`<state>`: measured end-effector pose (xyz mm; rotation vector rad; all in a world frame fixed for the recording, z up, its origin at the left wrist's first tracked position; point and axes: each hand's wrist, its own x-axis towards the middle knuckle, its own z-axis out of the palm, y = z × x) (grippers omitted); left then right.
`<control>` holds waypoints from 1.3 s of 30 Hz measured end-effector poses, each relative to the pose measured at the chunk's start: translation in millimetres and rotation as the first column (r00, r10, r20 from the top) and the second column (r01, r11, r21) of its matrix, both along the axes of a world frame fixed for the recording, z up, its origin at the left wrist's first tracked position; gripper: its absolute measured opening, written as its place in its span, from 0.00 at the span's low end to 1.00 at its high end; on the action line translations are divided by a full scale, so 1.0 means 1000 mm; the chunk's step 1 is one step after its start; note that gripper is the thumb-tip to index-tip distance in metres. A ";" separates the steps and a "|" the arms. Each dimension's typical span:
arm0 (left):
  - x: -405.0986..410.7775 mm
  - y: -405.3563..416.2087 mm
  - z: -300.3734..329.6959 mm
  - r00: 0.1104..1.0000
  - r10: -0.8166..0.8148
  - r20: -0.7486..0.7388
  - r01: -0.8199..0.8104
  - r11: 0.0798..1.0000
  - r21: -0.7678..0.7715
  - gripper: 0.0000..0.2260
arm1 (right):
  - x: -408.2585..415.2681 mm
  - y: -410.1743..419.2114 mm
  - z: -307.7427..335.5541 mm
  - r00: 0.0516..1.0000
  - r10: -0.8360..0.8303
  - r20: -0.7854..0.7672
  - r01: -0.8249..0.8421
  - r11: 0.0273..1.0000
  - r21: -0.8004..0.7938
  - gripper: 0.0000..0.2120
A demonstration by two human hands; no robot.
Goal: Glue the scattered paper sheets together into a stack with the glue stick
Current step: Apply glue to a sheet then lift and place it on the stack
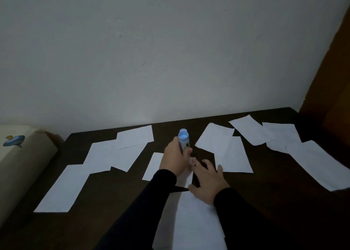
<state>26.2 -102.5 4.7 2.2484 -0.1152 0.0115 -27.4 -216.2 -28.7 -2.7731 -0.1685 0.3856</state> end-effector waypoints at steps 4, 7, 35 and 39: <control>0.002 0.002 -0.006 0.999 -0.024 0.024 0.024 0.999 0.029 0.09 | 0.000 -0.002 0.000 1.000 0.002 0.018 -0.002 1.000 -0.012 0.31; 0.008 0.015 -0.007 0.998 0.045 0.042 -0.048 0.997 0.066 0.10 | 0.000 -0.003 0.002 1.000 0.007 0.001 -0.007 0.999 -0.050 0.32; -0.054 0.094 0.007 0.954 0.299 0.025 -0.277 0.909 -0.311 0.09 | -0.022 0.027 0.020 0.992 -0.054 0.114 0.064 0.994 -0.093 0.26; -0.063 0.076 0.003 0.985 0.173 -0.003 -0.165 0.933 -0.321 0.09 | -0.014 0.015 0.012 0.979 -0.027 0.204 0.044 0.996 -0.080 0.20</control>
